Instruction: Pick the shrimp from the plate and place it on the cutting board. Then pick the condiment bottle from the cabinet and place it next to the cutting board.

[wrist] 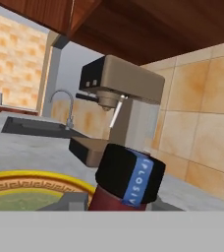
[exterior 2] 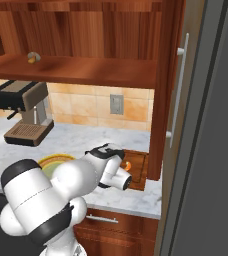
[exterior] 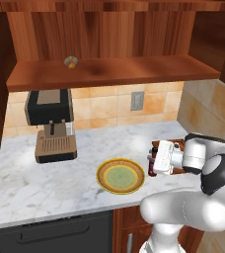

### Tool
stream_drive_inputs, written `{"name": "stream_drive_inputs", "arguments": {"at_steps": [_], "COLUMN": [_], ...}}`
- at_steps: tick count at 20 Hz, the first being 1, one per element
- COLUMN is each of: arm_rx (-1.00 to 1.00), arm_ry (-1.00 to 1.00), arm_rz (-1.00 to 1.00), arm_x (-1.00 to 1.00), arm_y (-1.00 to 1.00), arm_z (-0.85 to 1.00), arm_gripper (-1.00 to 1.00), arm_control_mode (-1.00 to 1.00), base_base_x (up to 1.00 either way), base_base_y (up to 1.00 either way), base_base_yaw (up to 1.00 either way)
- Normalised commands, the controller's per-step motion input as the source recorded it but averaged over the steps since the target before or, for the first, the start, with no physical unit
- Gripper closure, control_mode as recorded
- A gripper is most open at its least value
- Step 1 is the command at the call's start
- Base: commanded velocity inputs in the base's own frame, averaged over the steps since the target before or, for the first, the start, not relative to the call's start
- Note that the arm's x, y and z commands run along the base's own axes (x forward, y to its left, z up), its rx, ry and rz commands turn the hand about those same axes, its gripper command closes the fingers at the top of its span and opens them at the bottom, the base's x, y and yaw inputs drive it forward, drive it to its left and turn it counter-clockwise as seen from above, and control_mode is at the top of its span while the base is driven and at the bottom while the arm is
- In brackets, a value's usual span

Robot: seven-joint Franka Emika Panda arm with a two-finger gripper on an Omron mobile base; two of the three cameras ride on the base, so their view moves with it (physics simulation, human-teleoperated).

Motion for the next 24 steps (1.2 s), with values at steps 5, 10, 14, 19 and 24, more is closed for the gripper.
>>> {"name": "stream_drive_inputs", "arguments": {"at_steps": [5,10,14,19,24], "arm_rx": [0.0,0.0,0.0,0.0,0.0], "arm_ry": [-0.03,-0.04,-0.02,-0.02,0.0], "arm_rz": [0.0,0.0,0.0,0.0,0.0], "arm_x": [-0.07,-0.08,-0.07,-0.06,-0.05], "arm_y": [0.09,0.13,0.13,0.11,0.04], "arm_z": [-0.13,-0.14,-0.13,-0.11,-0.07], "arm_gripper": [1.0,1.0,1.0,1.0,1.0], "arm_control_mode": [-1.0,-1.0,-1.0,-1.0,-1.0], "base_base_x": [0.0,0.0,0.0,0.0,0.0], "base_base_y": [0.0,0.0,0.0,0.0,0.0], "base_base_yaw": [0.0,0.0,0.0,0.0,0.0]}}
